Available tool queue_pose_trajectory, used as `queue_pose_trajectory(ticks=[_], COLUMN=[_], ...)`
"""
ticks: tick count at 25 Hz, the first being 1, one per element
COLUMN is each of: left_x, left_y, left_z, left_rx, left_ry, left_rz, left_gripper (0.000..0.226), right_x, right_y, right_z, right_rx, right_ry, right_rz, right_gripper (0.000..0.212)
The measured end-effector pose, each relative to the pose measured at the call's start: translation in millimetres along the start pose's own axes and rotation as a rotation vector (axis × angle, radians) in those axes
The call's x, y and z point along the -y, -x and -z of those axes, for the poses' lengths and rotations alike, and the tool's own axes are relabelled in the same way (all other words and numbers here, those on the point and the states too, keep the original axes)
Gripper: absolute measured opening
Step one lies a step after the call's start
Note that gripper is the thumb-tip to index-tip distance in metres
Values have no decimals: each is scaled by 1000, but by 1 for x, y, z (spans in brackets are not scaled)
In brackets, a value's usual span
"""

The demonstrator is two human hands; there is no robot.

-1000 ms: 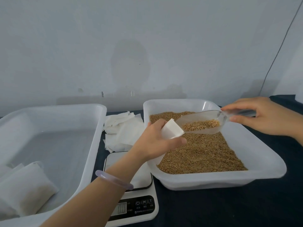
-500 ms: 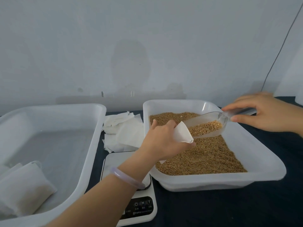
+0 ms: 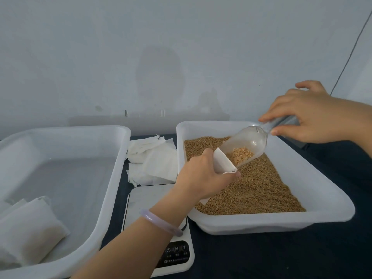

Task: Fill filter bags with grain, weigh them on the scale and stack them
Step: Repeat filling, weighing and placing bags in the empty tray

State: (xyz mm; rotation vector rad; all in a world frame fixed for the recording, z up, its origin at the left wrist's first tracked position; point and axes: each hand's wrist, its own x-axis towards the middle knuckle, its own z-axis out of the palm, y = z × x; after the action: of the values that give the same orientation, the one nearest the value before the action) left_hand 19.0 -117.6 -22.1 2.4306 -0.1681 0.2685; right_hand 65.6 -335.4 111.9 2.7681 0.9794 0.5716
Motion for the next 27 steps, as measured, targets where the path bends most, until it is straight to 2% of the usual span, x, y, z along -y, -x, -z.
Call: queue_pose_trajectory(ticks=[12, 16, 21, 24, 27], left_x=[-3, -2, 4, 8, 12], left_y=[2, 2, 4, 7, 9], left_z=[4, 5, 11, 21, 35], left_rx=[22, 26, 51, 31, 22], left_ry=[23, 33, 481, 734, 860], left_rz=[62, 67, 76, 79, 35], left_gripper=[61, 52, 26, 39, 44], right_x=[6, -5, -21, -2, 17], right_y=[-8, -5, 12, 27, 39], right_z=[21, 17, -34, -81, -114], right_rx=[-99, -62, 146, 375, 530], right_ry=[103, -19, -303, -405, -493], right_rz=[58, -2, -274, -277, -261], right_gripper=[33, 26, 27, 23, 17])
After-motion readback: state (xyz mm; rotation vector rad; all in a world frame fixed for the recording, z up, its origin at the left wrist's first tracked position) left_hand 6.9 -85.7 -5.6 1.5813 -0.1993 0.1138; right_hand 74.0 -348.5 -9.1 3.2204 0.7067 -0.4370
